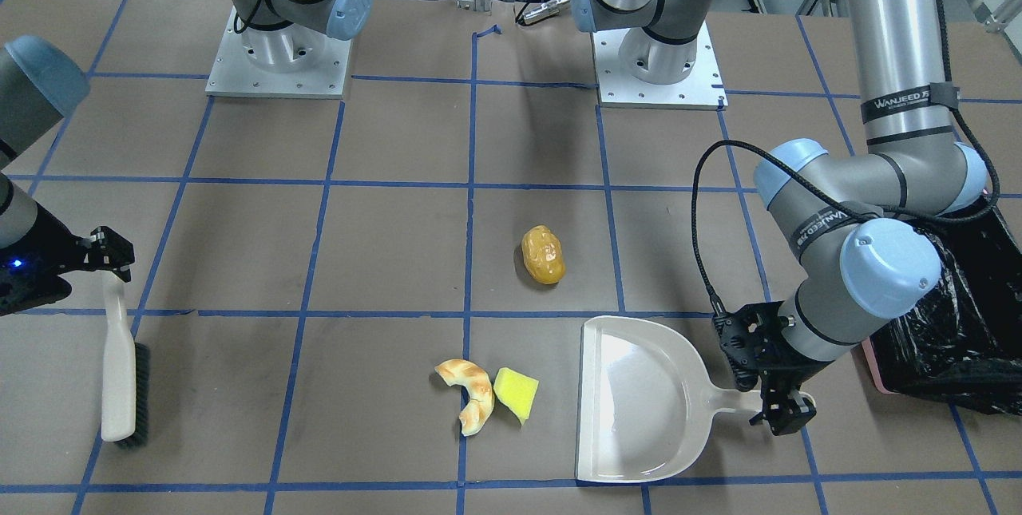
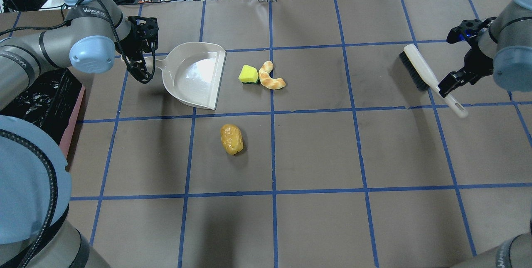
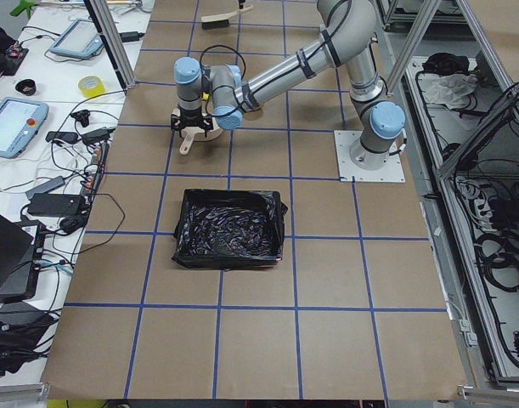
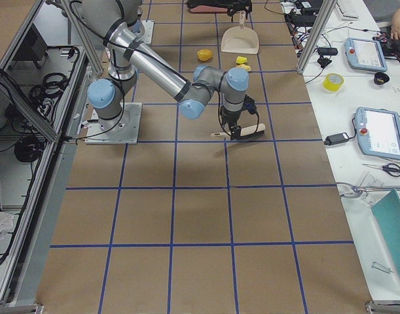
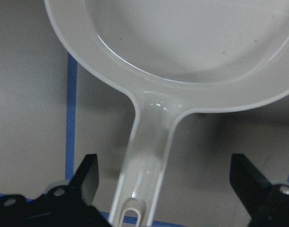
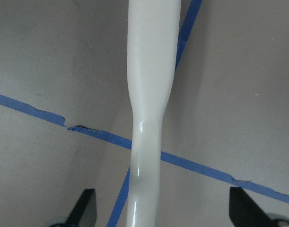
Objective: Sweep and dump trash into bin
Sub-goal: 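Lift the white-handled brush with the right gripper and carry it toward the dustpan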
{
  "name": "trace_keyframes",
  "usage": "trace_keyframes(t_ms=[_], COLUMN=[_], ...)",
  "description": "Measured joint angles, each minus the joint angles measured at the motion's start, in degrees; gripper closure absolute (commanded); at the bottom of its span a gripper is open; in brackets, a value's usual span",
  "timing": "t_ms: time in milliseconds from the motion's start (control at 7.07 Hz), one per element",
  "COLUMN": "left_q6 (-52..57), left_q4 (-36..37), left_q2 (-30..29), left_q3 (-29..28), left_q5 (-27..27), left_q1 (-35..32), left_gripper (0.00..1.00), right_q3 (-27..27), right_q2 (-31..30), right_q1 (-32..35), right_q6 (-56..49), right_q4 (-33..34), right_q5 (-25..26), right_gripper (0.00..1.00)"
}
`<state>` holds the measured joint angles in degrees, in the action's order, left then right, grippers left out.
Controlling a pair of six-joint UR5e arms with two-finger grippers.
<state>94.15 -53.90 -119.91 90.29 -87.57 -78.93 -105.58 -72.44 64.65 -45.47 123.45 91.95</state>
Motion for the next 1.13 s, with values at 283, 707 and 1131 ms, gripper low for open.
trace_keyframes(t_ms=[283,707,1131], left_q6=[3.38,5.77,5.74], left_q4=[0.41,0.57,2.04], left_q2=[-1.55,-1.93,-1.97], left_q3=[-0.66,-0.37,0.24], left_q5=[-0.17,-0.37,-0.29], left_q1=[0.08,0.09,0.09], left_gripper=[0.08,0.22,0.93], right_q3=[-0.65,-1.98,-2.06], right_q2=[1.02,1.14,1.08], right_q1=[0.02,0.03,0.03], right_q6=[0.47,0.24,0.28], right_q4=[-0.03,0.38,0.41], right_q5=[-0.05,-0.02,-0.01], right_gripper=[0.15,0.29,0.80])
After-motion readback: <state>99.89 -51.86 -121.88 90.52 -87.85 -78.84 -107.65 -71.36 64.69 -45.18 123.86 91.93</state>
